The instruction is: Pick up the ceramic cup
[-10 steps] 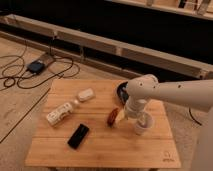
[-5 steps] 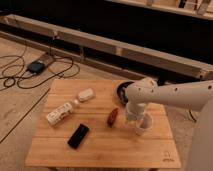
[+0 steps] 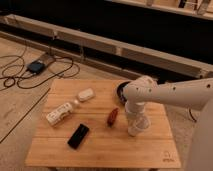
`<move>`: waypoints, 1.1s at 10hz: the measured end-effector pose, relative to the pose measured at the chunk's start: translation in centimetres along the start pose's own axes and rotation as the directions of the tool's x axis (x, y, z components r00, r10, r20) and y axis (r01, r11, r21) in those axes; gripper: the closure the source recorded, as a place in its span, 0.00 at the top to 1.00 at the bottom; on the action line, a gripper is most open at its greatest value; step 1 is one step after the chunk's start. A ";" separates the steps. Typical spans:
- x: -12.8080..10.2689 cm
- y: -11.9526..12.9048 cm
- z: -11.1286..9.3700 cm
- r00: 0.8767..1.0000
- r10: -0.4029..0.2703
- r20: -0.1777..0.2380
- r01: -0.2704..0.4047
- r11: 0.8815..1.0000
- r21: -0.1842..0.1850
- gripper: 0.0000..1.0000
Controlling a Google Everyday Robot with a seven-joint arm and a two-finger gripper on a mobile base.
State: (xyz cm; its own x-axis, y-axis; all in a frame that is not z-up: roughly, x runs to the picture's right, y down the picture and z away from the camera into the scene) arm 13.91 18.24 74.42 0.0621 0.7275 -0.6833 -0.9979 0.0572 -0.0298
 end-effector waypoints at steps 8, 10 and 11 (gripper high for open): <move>-0.1 0.5 -5.5 0.996 -0.077 0.039 0.073 0.993 0.096 0.06; -0.2 0.6 -5.8 0.995 -0.087 0.041 0.082 0.991 0.105 0.06; -0.2 0.6 -5.8 0.996 -0.086 0.040 0.081 0.991 0.103 0.06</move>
State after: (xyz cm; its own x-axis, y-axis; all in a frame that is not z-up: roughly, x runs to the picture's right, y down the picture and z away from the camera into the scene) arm 13.20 14.18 70.26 0.1480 0.7467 -0.6484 -0.9824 0.1865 -0.0095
